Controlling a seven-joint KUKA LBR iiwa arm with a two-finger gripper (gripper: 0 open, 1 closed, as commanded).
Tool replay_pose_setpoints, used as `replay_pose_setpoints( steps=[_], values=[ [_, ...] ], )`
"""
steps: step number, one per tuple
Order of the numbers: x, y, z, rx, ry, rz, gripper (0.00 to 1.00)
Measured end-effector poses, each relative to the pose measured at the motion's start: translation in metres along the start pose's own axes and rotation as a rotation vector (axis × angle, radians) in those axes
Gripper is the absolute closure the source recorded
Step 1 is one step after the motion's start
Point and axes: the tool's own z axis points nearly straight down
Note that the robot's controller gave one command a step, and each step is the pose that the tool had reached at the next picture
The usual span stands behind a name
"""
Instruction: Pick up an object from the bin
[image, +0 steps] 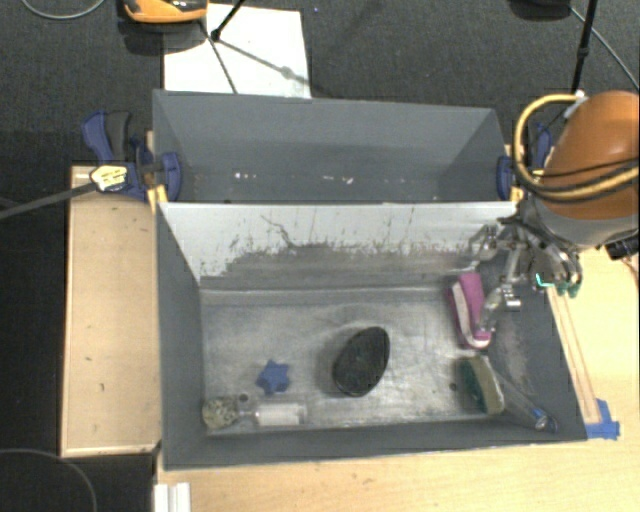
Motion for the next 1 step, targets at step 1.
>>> replay_pose_setpoints(
  steps=[1],
  values=[
    [0.0233, 0.0530, 0.1056, -0.003, 0.002, -0.108, 0.00]
  ],
)
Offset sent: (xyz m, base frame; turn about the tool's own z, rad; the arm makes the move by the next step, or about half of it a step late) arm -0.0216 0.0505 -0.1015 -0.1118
